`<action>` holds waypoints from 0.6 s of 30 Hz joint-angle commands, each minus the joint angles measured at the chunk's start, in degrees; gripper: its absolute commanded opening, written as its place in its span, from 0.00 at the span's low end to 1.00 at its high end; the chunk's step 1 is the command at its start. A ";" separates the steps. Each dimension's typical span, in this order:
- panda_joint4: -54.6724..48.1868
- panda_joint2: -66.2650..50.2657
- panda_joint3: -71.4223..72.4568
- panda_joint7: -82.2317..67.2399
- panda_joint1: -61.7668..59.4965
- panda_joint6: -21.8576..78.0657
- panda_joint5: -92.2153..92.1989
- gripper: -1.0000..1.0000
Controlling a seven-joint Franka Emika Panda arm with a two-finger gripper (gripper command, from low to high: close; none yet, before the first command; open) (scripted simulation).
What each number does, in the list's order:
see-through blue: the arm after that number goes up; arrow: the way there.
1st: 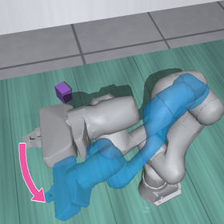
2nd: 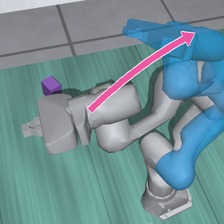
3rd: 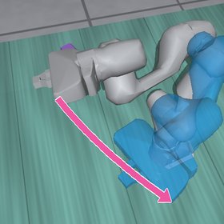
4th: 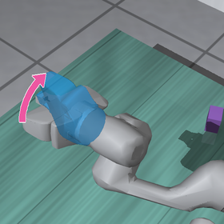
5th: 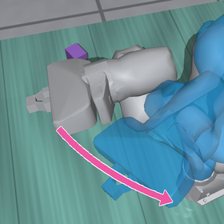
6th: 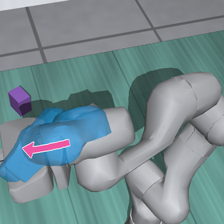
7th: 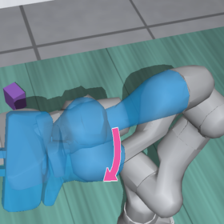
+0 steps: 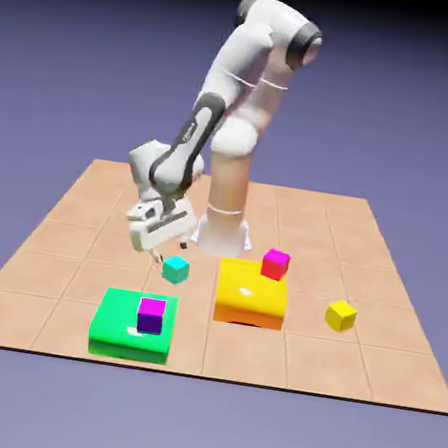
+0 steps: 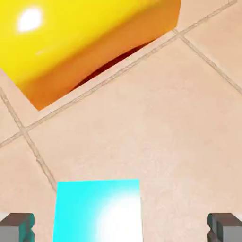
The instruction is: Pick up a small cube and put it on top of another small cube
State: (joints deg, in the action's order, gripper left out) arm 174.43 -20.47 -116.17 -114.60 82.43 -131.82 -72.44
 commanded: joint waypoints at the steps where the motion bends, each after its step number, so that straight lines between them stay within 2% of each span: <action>1: 0.55 -0.41 -1.82 -1.84 0.20 0.87 -0.15 0.50; 3: 0.99 -0.23 -3.82 -2.40 -0.31 0.86 -0.04 0.50; 18: -3.19 30.89 -5.33 -11.62 0.60 -27.82 -4.37 0.50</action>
State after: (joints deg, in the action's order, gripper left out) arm 171.24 10.42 -121.50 -126.22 83.03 -159.63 -76.81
